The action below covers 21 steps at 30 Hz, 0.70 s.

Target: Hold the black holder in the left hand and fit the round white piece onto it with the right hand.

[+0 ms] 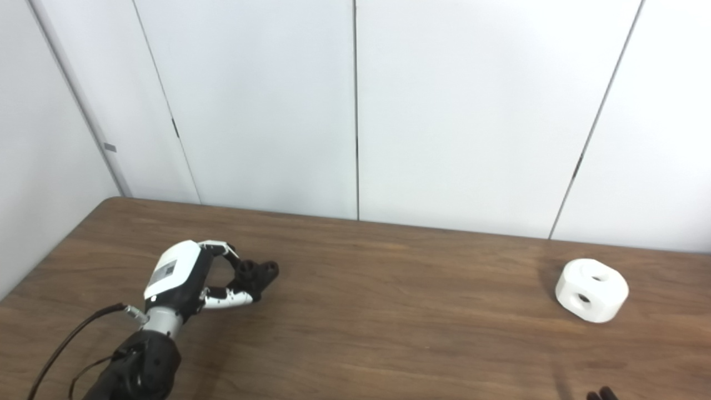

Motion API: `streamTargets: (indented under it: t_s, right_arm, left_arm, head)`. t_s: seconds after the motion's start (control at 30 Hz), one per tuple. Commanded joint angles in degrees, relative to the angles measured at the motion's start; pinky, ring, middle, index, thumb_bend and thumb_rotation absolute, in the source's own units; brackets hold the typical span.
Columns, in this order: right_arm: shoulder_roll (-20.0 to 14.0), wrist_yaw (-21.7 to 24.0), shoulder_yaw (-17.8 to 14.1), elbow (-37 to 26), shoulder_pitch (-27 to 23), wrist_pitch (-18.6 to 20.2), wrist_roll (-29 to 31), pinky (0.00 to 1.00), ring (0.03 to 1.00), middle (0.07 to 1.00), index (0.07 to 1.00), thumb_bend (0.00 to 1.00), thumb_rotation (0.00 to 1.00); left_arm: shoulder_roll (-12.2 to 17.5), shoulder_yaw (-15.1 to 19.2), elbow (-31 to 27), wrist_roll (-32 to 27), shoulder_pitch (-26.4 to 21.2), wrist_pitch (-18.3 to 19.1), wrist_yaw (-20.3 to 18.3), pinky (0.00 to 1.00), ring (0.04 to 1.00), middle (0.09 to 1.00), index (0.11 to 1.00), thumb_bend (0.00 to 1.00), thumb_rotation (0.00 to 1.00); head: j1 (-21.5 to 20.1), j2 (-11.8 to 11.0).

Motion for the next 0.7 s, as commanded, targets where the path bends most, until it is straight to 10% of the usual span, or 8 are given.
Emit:
streamTargets:
  t_s: [0.0, 0.67]
  right_arm:
    - [0.17, 0.05, 0.28, -2.52, -0.35, 0.36, 0.16, 0.96, 0.973, 0.992, 1.000, 0.59, 1.00]
    - [1.83, -1.92, 0.94, -7.42, -1.22, 6.32, -2.28, 0.92, 0.956, 0.958, 0.970, 0.65, 1.00]
  left_arm:
    - [1.66, -0.26, -3.76, 1.41, -0.85, -1.93, -0.70, 0.85, 0.870, 0.777, 0.487, 0.52, 0.05]
    - [-4.80, -8.51, -15.34, 9.13, 5.49, -5.31, -8.99, 0.89, 0.848, 0.768, 0.486, 0.52, 0.05]
  head:
    - [-0.39, 0.48]
    - [-5.57, 4.51]
